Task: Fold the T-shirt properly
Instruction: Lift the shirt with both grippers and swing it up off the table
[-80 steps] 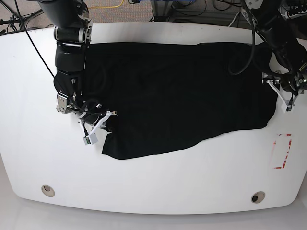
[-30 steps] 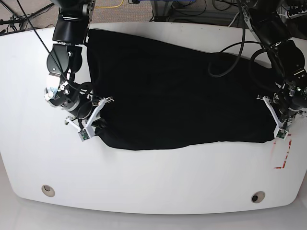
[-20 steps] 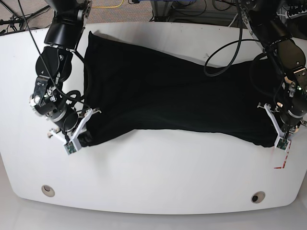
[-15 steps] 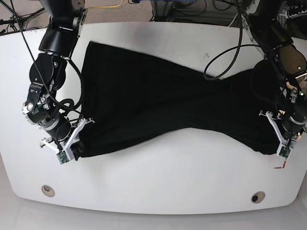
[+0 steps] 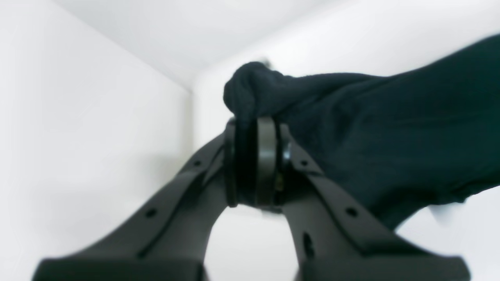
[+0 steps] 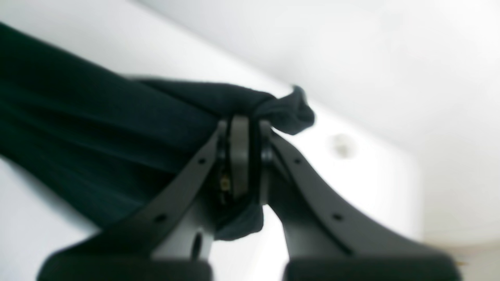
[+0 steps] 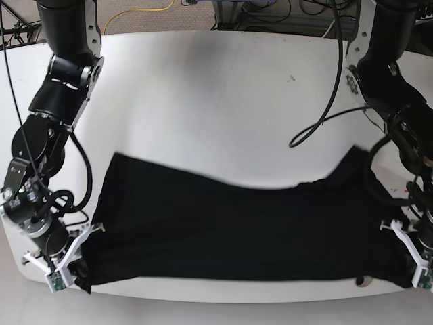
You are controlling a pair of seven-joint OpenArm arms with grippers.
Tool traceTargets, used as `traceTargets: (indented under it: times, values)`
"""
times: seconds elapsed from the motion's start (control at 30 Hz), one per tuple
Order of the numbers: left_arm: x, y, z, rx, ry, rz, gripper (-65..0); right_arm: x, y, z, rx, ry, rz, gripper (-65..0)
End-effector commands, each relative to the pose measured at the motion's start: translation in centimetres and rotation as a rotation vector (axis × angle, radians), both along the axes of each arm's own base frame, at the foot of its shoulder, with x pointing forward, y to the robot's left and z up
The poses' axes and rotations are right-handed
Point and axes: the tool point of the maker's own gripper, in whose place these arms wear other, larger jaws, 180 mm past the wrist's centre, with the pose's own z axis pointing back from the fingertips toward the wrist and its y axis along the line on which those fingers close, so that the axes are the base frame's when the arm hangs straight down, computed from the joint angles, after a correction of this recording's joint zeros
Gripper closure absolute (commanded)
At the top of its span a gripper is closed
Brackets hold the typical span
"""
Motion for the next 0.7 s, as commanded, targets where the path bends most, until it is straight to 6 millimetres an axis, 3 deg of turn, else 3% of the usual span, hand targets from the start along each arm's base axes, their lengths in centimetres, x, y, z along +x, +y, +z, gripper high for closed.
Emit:
traceTargets:
  times: [0.0,0.17,0.27,0.33,0.47,0.67]
  values:
    - [0.1,0.0,6.5,0.028,-0.163,-0.002,0.0,0.7,-1.0,6.5,-0.042,-0.14,-0.009,0.0]
    - [-0.5,0.0,13.1,0.029,-0.318,-0.001,0.0,0.7,-1.8,12.5,-0.125,-0.248,-0.012,0.0]
    - [-0.9,-0.4,15.7,0.038,-0.375,-0.009,0.0,0.3,-2.8,14.8,-0.144,-0.278,-0.044,0.0]
    - [-0.9,-0.8,16.3,0.047,-0.388,-0.02,0.0,0.2,-3.2,15.5,-0.15,-0.285,-0.057,0.0]
    - [-0.5,-1.1,14.9,0.053,-0.354,-0.029,0.0,-0.5,-3.2,15.1,-0.174,-0.287,-0.062,0.0]
    - [0.4,-1.3,7.6,0.049,-0.186,-0.039,0.0,-2.4,-4.2,8.5,-0.156,-0.185,-0.091,0.0]
